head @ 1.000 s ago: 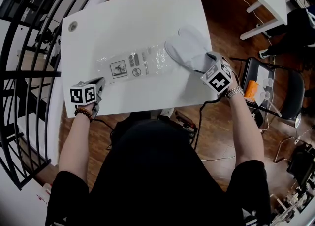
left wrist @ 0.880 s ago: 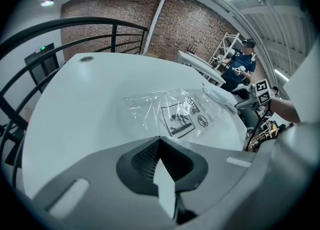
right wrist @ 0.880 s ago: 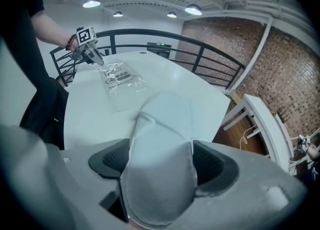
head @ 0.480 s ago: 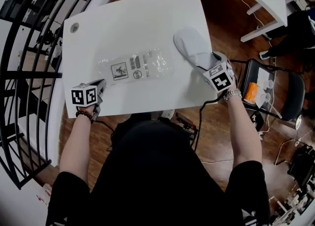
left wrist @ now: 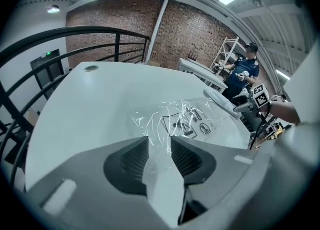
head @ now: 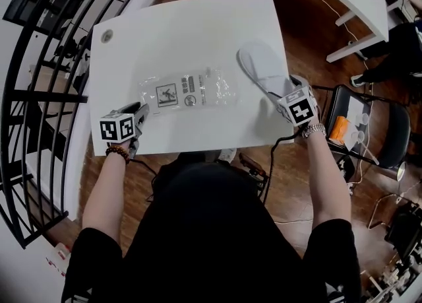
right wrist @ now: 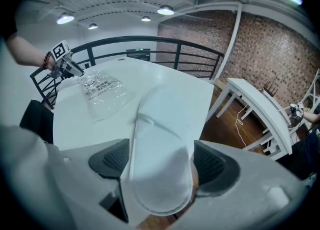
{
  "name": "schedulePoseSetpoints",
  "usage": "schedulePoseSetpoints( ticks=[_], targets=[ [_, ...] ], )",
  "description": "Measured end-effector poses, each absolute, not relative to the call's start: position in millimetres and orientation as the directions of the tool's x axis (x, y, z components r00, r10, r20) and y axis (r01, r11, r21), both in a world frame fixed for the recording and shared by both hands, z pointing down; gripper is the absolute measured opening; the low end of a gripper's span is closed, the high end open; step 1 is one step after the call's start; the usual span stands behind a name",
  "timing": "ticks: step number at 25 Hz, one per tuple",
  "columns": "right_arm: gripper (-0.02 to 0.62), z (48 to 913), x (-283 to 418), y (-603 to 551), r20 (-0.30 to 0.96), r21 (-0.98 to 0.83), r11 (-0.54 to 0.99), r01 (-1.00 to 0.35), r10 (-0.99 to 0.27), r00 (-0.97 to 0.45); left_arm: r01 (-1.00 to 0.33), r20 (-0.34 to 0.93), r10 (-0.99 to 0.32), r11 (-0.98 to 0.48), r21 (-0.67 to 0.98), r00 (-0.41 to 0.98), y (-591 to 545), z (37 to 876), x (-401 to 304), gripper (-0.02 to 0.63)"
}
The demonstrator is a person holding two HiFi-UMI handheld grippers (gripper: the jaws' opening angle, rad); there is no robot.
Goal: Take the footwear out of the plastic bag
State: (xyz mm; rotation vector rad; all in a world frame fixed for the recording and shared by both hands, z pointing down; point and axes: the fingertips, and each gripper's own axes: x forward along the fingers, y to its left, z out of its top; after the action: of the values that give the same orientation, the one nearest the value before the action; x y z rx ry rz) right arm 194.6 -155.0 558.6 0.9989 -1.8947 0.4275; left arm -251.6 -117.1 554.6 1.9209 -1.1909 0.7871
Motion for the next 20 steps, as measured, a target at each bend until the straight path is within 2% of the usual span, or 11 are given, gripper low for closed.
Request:
schedulePoseSetpoints(
  ticks=[7,15,20],
  targets=[
    [0.387,540.1,190.3,-151.7,0.816,0.118,0.617,-0.778,-0.506,-0.278,-0.941,0.75,-0.572,-0.248,0.229,0.333,-124.6,536.8,-259.6,0.156],
    [0.381,509.7,162.0,-139.0,0.769,0.103,0.649,-0.754,-0.533,-0.354,-0.968,0.705,-0.664,-0.187,0.166,0.25,-117.0,511.4,-255.1,0.069],
    [0.277,490.4,143.6,-129.8,0.729,0.132,0.68,-0.721,-0.56,-0.395,-0.97,0.671,-0.702,-0.202,0.134,0.239,-105.3,495.3,-238.6,0.032]
  ],
)
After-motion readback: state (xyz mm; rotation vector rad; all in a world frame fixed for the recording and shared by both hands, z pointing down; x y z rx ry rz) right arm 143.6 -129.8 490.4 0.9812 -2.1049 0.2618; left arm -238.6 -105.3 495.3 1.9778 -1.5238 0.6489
